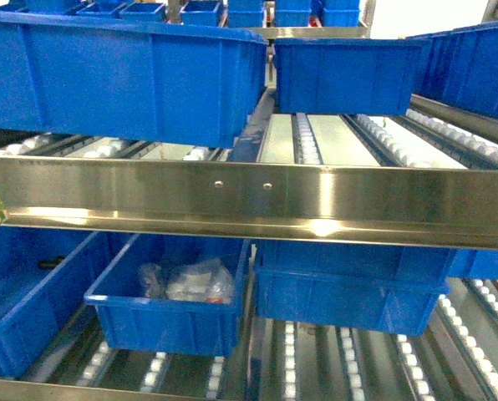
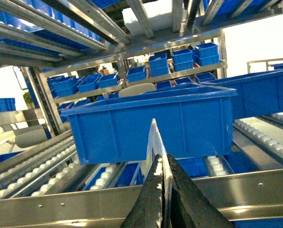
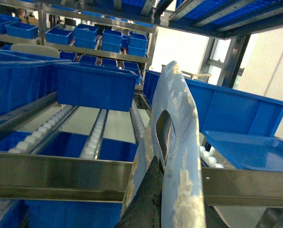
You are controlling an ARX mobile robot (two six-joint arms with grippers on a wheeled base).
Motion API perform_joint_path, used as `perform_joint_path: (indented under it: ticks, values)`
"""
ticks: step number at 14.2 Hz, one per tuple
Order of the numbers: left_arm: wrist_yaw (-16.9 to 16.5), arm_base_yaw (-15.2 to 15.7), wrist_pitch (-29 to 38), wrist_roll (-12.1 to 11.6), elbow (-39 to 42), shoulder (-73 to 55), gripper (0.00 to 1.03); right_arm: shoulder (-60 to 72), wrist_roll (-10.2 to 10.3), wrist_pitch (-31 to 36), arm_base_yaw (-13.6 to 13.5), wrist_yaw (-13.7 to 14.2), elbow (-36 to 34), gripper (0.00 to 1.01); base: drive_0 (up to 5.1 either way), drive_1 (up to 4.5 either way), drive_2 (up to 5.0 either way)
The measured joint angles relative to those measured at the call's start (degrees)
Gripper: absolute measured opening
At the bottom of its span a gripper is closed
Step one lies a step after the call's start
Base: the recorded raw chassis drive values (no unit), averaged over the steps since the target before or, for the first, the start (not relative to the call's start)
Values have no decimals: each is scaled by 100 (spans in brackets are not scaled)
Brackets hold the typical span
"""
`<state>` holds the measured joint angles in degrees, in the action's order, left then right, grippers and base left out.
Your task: Move flower gift bag to table near conveyor
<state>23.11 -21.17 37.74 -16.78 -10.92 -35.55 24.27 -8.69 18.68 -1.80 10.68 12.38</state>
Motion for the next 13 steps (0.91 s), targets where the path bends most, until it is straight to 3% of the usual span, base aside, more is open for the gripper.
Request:
perform_joint_path:
  ticks: [13]
  values:
    - [0, 0, 22, 0, 0, -2, 2, -4, -2, 20, 0, 0, 0, 2, -471, 105, 375]
